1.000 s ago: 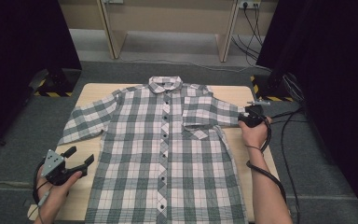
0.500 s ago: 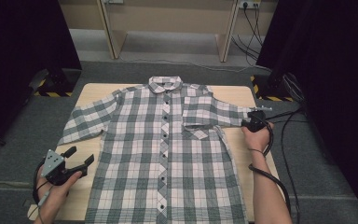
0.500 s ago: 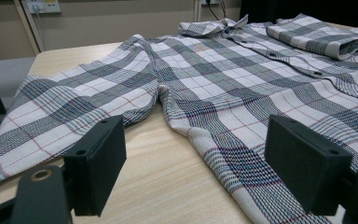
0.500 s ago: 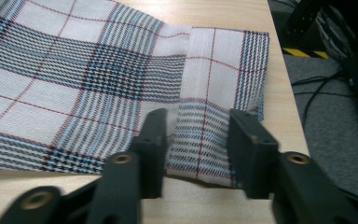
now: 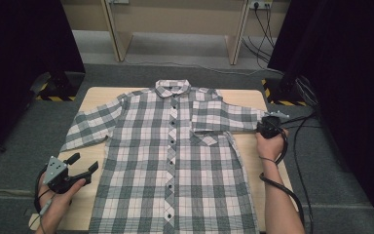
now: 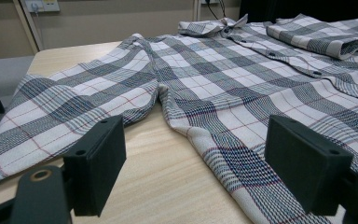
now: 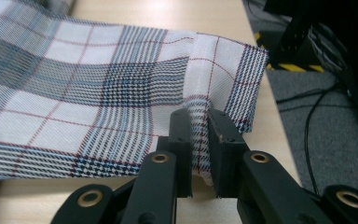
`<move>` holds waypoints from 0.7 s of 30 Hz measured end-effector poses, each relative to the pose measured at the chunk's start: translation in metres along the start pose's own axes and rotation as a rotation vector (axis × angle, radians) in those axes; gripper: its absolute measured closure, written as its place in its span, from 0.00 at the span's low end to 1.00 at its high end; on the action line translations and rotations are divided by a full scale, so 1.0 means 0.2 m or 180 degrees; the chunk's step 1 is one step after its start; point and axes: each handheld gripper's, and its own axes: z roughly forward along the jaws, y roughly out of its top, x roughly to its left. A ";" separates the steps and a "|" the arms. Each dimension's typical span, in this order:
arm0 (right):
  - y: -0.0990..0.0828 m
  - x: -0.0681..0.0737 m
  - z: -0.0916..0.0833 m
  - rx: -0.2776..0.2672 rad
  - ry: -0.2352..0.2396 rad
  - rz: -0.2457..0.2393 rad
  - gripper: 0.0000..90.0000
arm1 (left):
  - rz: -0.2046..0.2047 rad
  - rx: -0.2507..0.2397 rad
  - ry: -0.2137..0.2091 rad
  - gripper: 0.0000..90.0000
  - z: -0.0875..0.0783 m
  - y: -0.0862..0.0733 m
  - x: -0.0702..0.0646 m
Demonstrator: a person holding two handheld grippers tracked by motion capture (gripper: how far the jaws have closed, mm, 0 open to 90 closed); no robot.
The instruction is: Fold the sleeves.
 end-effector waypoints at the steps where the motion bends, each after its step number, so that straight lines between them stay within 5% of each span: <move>1: 0.01 0.00 -0.01 -0.0034 0.0009 -0.0010 0.90 | 0.0008 0.0001 0.0001 0.22 0.00 0.00 0.00; 15: 0.15 0.10 -0.26 -0.0618 0.0286 -0.0113 0.90 | 0.0005 0.0006 -0.0003 0.22 0.00 0.00 0.00; 21: 0.22 0.18 -0.37 -0.0860 0.0539 -0.0096 0.90 | 0.0017 0.0010 -0.0002 0.22 0.00 0.00 0.00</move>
